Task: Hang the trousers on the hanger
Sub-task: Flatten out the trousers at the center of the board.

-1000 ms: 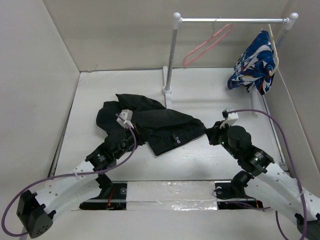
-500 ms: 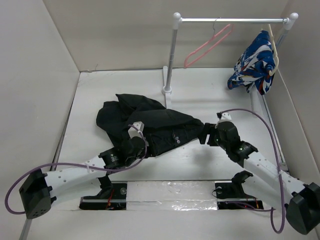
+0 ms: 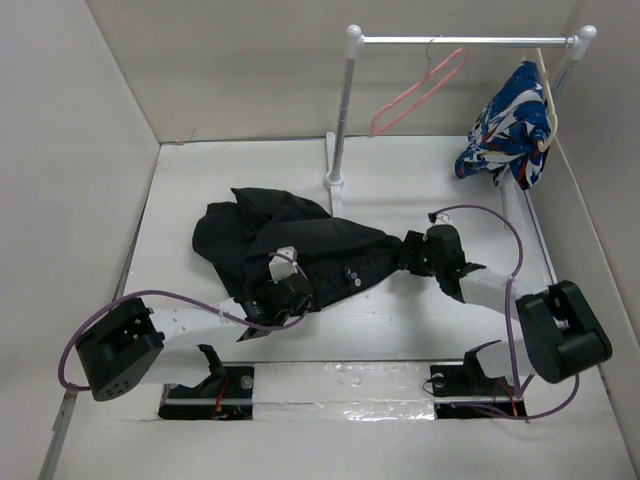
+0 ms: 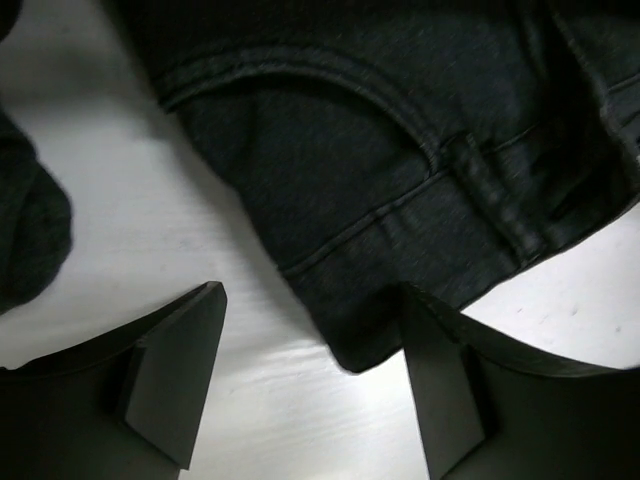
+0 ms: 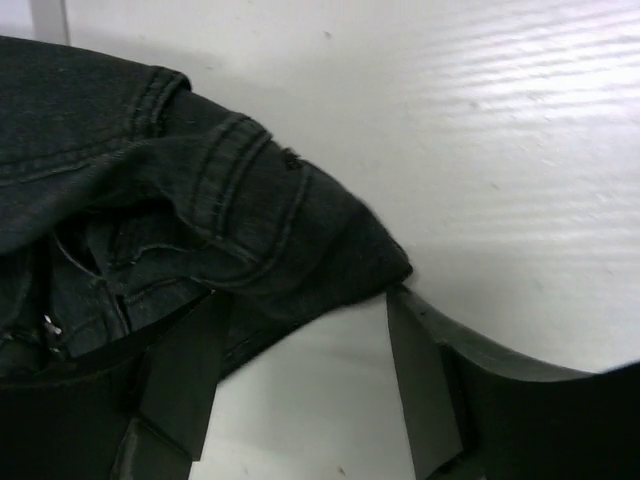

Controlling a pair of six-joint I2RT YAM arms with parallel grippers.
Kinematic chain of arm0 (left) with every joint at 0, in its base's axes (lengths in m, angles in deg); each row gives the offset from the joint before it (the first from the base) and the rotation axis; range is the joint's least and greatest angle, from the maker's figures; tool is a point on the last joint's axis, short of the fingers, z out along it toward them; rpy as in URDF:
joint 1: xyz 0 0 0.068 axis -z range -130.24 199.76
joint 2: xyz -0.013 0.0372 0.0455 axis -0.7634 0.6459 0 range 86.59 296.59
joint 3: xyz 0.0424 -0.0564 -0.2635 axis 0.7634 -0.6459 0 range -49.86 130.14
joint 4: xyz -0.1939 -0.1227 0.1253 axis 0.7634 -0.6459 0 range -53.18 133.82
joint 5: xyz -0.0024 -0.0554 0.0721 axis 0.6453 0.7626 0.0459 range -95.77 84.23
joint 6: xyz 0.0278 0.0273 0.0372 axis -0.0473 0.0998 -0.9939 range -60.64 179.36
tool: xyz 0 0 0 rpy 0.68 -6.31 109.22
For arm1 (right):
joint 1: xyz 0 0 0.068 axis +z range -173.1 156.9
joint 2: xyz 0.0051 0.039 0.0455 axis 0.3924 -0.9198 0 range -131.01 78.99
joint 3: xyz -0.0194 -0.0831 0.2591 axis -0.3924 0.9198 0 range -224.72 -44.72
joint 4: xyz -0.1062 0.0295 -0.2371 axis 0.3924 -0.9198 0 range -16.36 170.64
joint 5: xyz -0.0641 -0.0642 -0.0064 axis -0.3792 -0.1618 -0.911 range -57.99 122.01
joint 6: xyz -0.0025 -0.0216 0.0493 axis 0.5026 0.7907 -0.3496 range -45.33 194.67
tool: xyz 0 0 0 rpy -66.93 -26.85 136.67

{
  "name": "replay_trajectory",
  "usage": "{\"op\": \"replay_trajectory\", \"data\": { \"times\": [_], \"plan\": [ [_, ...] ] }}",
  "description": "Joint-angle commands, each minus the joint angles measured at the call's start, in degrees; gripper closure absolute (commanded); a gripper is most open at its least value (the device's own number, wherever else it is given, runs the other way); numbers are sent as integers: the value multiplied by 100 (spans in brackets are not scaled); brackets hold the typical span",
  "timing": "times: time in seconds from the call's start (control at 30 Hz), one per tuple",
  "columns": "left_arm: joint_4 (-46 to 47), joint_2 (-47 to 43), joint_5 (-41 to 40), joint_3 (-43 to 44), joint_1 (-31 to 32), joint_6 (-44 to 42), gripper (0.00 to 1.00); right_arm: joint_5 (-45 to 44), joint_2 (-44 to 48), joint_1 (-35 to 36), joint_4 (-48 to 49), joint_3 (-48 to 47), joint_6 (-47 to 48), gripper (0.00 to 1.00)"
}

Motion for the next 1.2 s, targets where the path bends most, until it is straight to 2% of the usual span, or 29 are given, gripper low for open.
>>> {"op": "replay_trajectory", "data": {
  "times": [0.0, 0.03, 0.07, 0.13, 0.17, 0.2, 0.27, 0.3, 0.33, 0.4, 0.47, 0.53, 0.57, 0.63, 0.67, 0.73, 0.8, 0.83, 0.87, 0.9, 0.93, 0.97, 1.0, 1.07, 1.1, 1.17],
  "plan": [
    [630, 235, 55, 40, 12, -35, 36, 365, -410, -23, 940, -114, -164, 42],
    [728, 261, 55, 40, 12, -79, 39, 392, -463, -23, 1167, -97, -191, 70],
    [833, 297, 46, 58, 12, -132, 47, 436, -489, -23, 1248, -79, -182, 83],
    [913, 341, -85, 128, 12, -211, 69, 533, -402, -23, 1231, -114, -165, 100],
    [861, 306, -112, 233, 12, -211, 93, 533, -297, -23, 1179, -140, -130, 100],
    [791, 106, -121, 277, 12, -290, 100, 428, 26, 29, 1065, -158, -95, 100],
    [729, -229, -95, 339, 143, -386, 100, 121, 536, 222, 574, -176, 37, 100],
    [694, -639, 1, 348, 144, -439, 100, -298, 826, 292, 337, -245, 81, 100],
    [667, -835, 98, 374, 239, -553, 100, -485, 1464, 363, -205, -298, 195, 100],
    [685, -1300, 518, 514, 459, -668, 100, -967, 2109, 486, -735, -499, 283, 100],
    [790, -1382, 722, 803, 966, -843, 100, -1294, 2883, 486, -1255, -606, 336, 100],
    [992, -962, 1003, 1154, 1407, -1089, 100, -1707, 3279, 355, -1824, -885, 476, 100],
    [1027, -664, 1082, 1626, 1618, -1282, 96, -1830, 3307, 250, -1984, -1009, 529, 100],
    [1019, 399, 1241, 2164, 2172, -1441, 81, -2077, 3246, -171, -2266, -1377, 661, 100],
    [984, 750, 1241, 2646, 2296, -1476, 66, -2086, 3080, -321, -2319, -1502, 705, 100],
    [992, 1586, 1232, 3009, 2533, -1442, 52, -2130, 2817, -724, -2329, -1800, 810, 97],
    [1280, 1598, 1110, 2924, 2586, -1294, 41, -2226, 2693, -963, -2390, -2003, 890, 94],
    [1422, 1519, 1066, 2793, 2587, -1223, 35, -2244, 2666, -1138, -2425, -2099, 995, 86],
    [1519, 1397, 961, 2495, 2587, -1152, 25, -2262, 2648, -1140, -2443, -2179, 1048, 79],
    [1546, 1117, 716, 2371, 2517, -1091, 22, -2271, 2657, -1209, -2452, -2301, 1083, 71],
    [1485, 975, 531, 2256, 2517, -994, 21, -2254, 2683, -1210, -2408, -2329, 1162, 49],
    [1354, 826, 277, 2046, 2517, -880, 21, -2184, 2709, -1210, -2399, -2338, 1197, 40],
    [1074, 537, -230, 1931, 2517, -740, 21, -1826, 2736, -1210, -2416, -2329, 1224, 37],
    [704, 211, -655, 1528, 2342, -91, 22, -1412, 2911, -1071, -2391, -2233, 1259, 35],
    [319, -174, -927, 1378, 2271, 164, 23, -853, 3007, -974, -2268, -1954, 1329, 36],
    [-34, -597, -1105, 852, 2104, 891, 25, -392, 3175, -728, -1960, -1689, 1365, 53]
  ]
}}
